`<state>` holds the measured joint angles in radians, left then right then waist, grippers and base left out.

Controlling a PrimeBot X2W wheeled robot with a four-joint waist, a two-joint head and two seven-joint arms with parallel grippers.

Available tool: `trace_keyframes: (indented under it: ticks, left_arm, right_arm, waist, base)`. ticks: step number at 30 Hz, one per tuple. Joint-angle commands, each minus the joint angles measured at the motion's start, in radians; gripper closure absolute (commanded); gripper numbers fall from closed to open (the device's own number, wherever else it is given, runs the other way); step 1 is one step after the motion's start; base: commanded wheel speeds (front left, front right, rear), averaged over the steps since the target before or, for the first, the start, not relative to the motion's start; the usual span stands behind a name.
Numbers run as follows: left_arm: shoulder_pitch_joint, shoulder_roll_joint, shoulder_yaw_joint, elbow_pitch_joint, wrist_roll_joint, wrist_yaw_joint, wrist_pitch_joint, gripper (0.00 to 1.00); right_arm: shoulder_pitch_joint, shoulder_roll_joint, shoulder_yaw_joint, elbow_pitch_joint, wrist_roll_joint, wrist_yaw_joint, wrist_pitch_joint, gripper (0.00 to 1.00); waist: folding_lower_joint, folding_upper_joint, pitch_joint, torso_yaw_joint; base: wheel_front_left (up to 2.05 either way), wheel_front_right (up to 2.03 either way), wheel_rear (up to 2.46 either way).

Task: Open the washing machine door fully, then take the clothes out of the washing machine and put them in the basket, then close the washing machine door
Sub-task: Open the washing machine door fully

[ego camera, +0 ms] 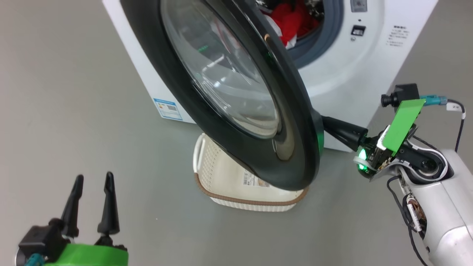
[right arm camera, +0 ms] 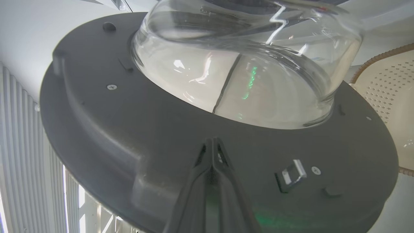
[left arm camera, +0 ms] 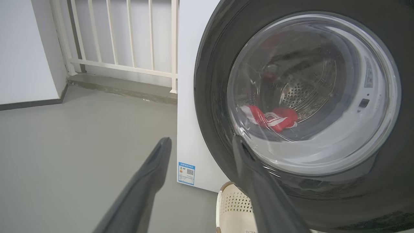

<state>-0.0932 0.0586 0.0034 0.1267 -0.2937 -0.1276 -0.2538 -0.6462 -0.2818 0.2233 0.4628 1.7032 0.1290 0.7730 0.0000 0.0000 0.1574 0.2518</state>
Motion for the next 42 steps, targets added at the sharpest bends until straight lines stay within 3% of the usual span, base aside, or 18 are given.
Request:
trace_keyframes:
  ticks: [1,24,42]
  left_arm:
    - [0.004,0.024,0.035,-0.017,0.006,-0.003,-0.008,0.0]
    - [0.052,0.03,0.035,0.001,0.01,-0.003,-0.008,0.0]
    - [0.06,0.029,0.036,0.013,0.008,-0.003,-0.008,0.0]
  right_arm:
    - [0.012,0.013,0.006,-0.038,0.016,0.002,0.006,1.0]
    - [0.125,0.044,0.044,-0.065,0.037,0.002,0.067,1.0]
    - [0.158,0.109,0.062,-0.088,0.052,0.002,0.07,1.0]
  waist:
    - [0.0,0.0,-0.023,0.024]
    - [0.0,0.0,-0.104,0.144]
    - [0.0,0.0,-0.116,0.236]
  base:
    - [0.0,0.0,0.0]
    - [0.0,0.0,0.0]
    - [0.0,0.0,0.0]
